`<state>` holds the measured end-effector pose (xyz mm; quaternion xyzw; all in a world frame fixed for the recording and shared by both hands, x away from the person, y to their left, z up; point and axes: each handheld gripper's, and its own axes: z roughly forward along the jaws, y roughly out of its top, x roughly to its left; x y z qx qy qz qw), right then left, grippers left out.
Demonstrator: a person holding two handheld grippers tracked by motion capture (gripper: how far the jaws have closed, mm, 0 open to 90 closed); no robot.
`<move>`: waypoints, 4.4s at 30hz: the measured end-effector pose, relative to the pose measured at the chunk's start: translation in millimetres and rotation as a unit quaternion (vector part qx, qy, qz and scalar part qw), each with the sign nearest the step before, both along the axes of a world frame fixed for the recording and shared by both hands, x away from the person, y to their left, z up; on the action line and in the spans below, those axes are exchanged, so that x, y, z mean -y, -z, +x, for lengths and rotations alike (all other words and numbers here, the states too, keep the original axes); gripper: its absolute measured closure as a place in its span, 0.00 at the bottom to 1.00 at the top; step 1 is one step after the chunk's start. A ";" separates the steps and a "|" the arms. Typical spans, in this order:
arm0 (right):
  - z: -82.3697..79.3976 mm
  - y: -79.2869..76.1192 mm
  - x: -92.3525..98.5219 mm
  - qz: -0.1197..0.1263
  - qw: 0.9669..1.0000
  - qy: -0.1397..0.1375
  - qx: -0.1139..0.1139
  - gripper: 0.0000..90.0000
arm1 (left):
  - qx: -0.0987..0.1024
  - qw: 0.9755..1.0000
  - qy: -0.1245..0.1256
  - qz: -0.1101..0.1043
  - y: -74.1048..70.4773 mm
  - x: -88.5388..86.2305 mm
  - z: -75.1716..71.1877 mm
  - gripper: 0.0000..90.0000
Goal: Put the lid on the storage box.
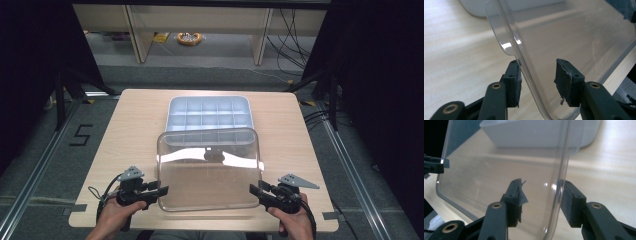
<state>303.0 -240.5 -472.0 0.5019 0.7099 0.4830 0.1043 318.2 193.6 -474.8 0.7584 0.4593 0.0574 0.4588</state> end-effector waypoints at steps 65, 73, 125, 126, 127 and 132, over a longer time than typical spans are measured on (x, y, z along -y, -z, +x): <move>171.6 -60.0 -29.7 -0.003 0.994 0.106 -0.035 0.57 | -0.008 0.994 -0.112 0.019 -58.7 17.8 178.2 0.60; 181.3 -52.2 -31.8 0.007 0.992 0.114 -0.049 0.54 | -0.013 0.992 -0.118 0.032 -51.1 19.0 184.2 0.57; 193.8 -38.3 -30.9 -0.056 0.991 0.116 -0.033 0.66 | 0.011 0.988 -0.129 0.079 -30.6 28.7 185.0 0.55; 193.8 -38.3 -30.9 -0.056 0.991 0.116 -0.033 0.66 | 0.010 0.988 -0.127 0.082 -30.7 28.2 185.0 0.55; 193.9 -37.3 -29.8 -0.056 0.991 0.116 -0.031 0.67 | 0.006 0.989 -0.125 0.081 -30.9 27.3 185.3 0.55; 195.1 -34.4 -26.2 -0.064 0.992 0.110 -0.022 0.72 | -0.003 0.990 -0.131 0.060 -29.2 25.3 187.4 0.55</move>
